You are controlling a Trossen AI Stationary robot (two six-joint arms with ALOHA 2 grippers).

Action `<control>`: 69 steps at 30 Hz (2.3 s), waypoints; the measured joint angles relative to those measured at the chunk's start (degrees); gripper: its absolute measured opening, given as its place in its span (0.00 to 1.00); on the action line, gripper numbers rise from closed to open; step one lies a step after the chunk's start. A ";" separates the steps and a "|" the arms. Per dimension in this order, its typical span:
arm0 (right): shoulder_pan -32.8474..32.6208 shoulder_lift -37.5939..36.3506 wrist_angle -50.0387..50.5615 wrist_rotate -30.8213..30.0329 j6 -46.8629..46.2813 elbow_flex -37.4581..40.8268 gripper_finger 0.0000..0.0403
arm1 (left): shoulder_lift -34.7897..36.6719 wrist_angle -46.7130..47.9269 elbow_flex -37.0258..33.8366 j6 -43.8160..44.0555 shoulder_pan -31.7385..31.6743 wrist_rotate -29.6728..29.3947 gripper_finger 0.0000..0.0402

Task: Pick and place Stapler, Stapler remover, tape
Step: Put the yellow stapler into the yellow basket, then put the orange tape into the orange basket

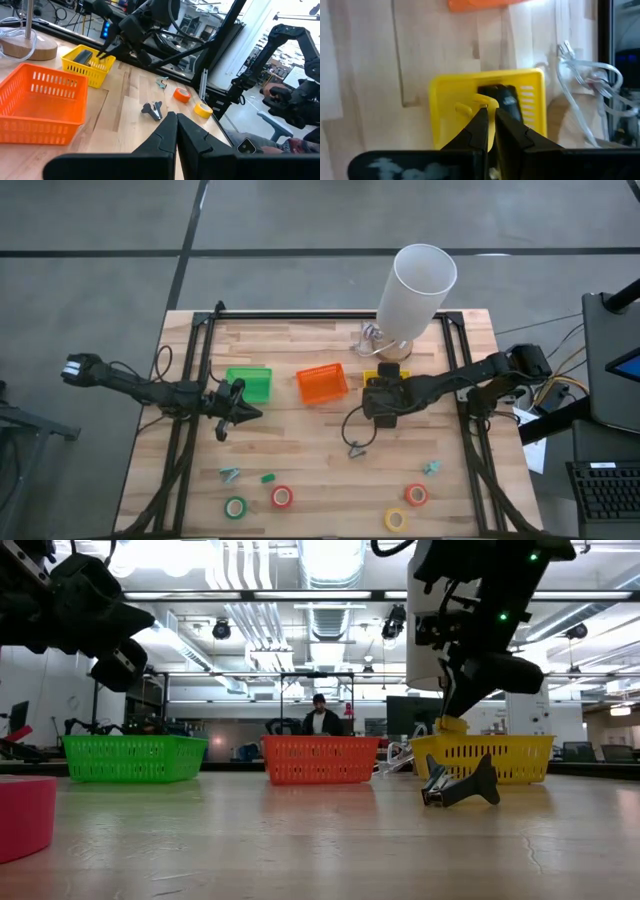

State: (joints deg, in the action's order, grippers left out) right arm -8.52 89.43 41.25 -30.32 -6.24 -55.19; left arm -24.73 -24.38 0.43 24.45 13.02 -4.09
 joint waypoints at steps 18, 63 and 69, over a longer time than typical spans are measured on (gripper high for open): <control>0.05 0.35 -8.13 -1.08 0.22 4.53 0.07 | 0.00 0.00 0.00 0.00 -0.02 -0.01 0.02; -9.03 -0.20 -7.00 6.25 -6.46 -2.24 0.34 | 0.00 0.00 0.00 0.00 0.00 0.00 0.02; -15.72 -0.57 -3.53 12.28 -13.30 -3.30 0.30 | 0.00 0.01 0.00 0.00 -0.02 0.00 0.02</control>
State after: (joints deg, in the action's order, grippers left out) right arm -24.24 88.86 37.73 -18.03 -19.54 -58.49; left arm -24.73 -24.37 0.43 24.45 12.99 -4.09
